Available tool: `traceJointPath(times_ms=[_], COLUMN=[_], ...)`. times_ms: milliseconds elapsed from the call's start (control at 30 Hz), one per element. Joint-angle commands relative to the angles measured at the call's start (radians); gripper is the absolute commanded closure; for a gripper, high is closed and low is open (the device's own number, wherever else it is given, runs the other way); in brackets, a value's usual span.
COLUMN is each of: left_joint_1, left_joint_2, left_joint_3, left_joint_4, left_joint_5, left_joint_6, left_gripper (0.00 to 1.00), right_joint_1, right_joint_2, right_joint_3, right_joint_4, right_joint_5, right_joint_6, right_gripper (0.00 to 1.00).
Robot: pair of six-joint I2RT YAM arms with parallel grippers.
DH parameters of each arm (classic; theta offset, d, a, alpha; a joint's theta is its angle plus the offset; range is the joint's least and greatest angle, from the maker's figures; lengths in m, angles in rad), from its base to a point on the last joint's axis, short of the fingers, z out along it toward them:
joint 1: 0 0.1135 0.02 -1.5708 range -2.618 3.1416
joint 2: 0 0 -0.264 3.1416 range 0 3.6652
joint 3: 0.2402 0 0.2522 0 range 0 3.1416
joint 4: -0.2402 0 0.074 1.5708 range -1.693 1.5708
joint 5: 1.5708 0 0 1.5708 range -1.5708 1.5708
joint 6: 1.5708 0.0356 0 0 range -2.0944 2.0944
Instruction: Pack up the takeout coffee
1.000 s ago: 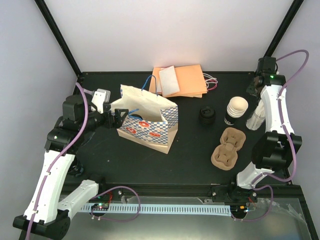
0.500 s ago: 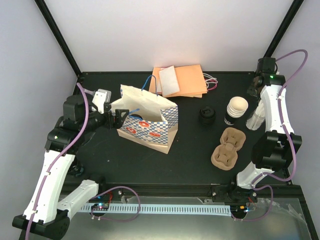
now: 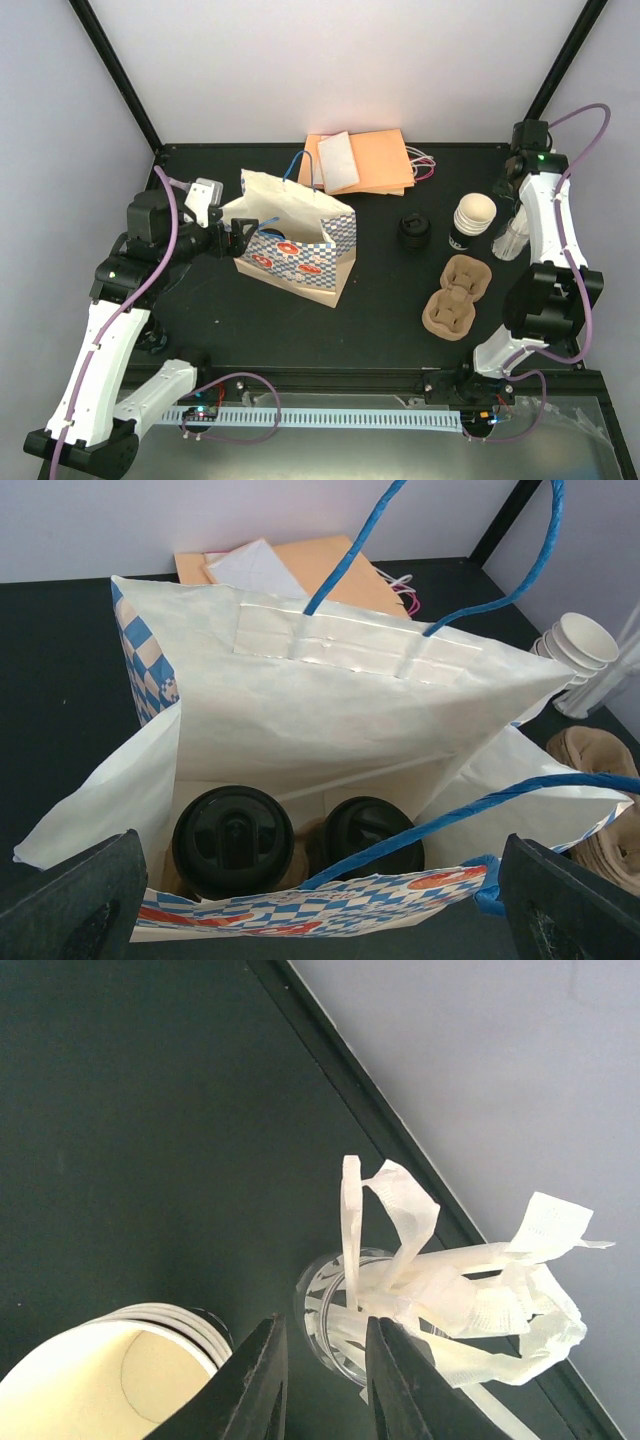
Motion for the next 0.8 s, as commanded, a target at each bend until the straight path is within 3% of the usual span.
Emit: traceJointPath(times_ms=[0,367,767], left_joint_1=[-0.009,-0.014,-0.017], left_joint_2=[-0.013,-0.013,-0.013], left_joint_3=[0.004,0.009,0.01], left_joint_4=[0.008,0.007,0.004], left_joint_5=[-0.015,-0.021,-0.02], left_joint_6=[0.019,0.021,0.021], left_gripper=[0.01,0.01,0.01], right_joint_1=[-0.005,-0.004,-0.004], right_joint_2=[-0.036,-0.068,-0.09], right_joint_3=[0.005,0.034,0.015], right_joint_4=[-0.01,-0.047,-0.069], right_joint_5=[0.03,-0.031,0.021], right_joint_6=[-0.005,-0.002,0.071], right_gripper=[0.75,0.75,0.71])
